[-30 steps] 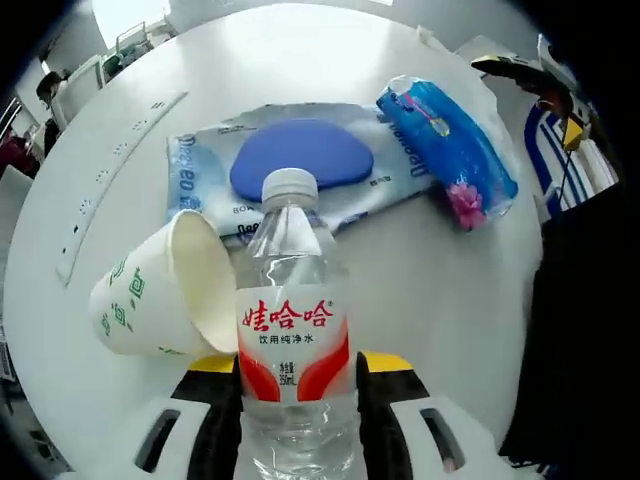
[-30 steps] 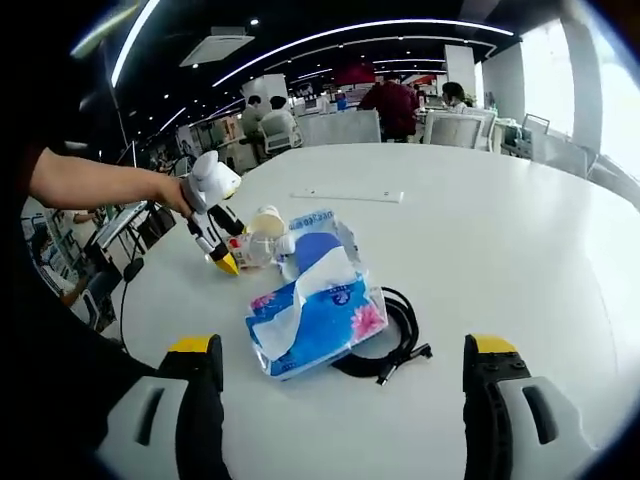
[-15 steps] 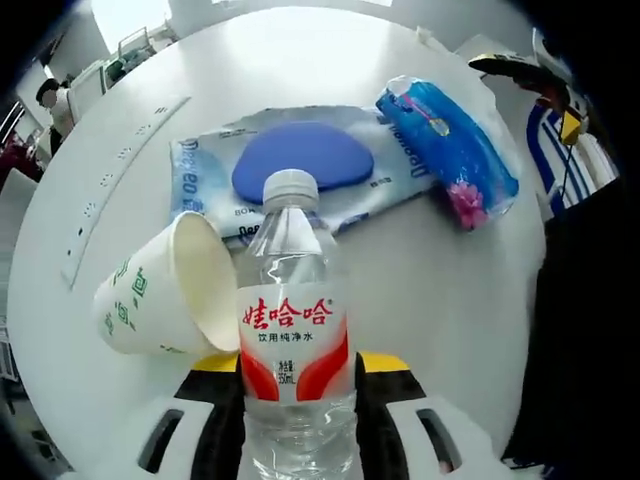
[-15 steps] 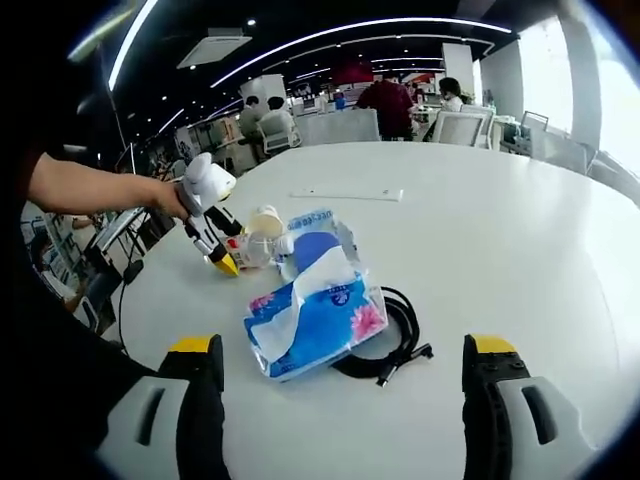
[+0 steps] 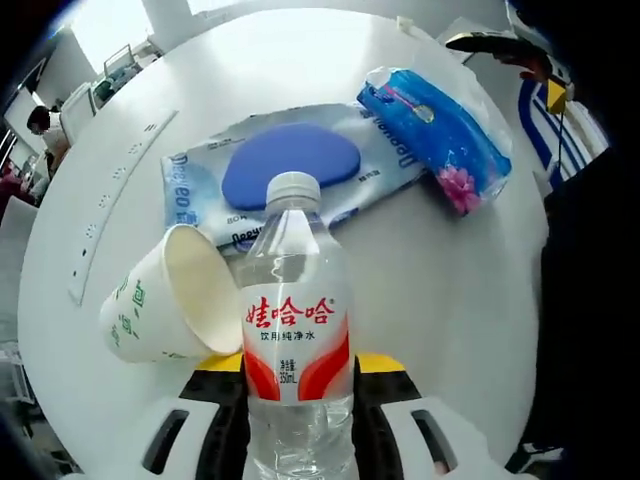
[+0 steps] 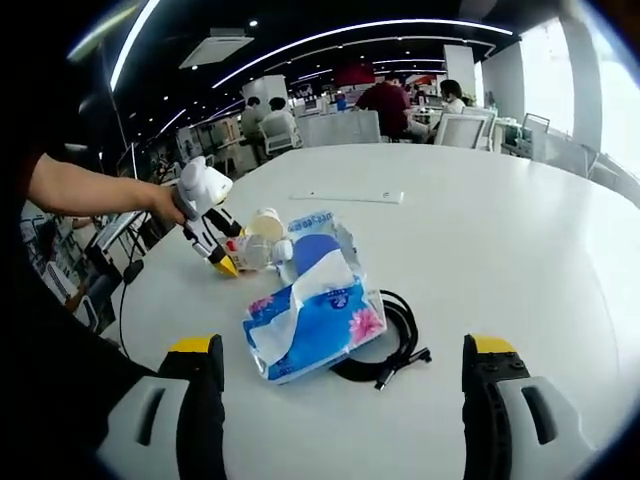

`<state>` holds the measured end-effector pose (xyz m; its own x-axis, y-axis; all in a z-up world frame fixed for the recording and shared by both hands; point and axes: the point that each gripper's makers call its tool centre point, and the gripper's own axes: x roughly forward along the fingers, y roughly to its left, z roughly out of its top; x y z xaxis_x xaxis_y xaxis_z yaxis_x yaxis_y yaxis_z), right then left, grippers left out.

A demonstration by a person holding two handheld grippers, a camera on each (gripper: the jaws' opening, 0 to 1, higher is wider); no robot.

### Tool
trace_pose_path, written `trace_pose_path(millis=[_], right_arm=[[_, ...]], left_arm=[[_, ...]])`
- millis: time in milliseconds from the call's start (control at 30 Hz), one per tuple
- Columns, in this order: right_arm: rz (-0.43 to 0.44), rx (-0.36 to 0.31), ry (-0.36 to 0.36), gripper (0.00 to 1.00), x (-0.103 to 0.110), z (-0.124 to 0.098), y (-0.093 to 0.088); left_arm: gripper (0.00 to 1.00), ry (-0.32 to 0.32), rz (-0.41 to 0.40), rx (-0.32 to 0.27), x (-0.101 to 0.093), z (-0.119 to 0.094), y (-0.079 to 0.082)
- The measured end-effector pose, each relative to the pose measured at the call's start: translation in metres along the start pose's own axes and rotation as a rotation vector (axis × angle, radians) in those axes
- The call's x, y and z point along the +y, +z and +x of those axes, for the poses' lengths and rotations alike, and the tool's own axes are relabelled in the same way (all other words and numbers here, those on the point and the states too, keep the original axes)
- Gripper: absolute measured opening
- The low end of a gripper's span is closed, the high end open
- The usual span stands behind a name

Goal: Arrange the tabletop items into an orderly group along one side of the table until the central work area is clear of visible clutter.

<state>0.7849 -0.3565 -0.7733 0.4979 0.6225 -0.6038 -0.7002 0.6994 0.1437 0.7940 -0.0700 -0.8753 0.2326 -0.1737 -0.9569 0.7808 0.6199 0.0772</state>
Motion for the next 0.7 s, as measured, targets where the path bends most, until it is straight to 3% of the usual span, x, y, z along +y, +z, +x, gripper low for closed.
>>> trace_pose_path(millis=[300,700], right_arm=[[-0.003,-0.007,0.007,0.96,0.002,0.002,0.003],[0.012,-0.039,0.012,0.96,0.004,0.006,0.011]], left_arm=[[0.35,-0.006,0.031,0.016,-0.005,-0.003,-0.001],[0.34,0.004,0.038,-0.029,-0.009,-0.018,0.008]])
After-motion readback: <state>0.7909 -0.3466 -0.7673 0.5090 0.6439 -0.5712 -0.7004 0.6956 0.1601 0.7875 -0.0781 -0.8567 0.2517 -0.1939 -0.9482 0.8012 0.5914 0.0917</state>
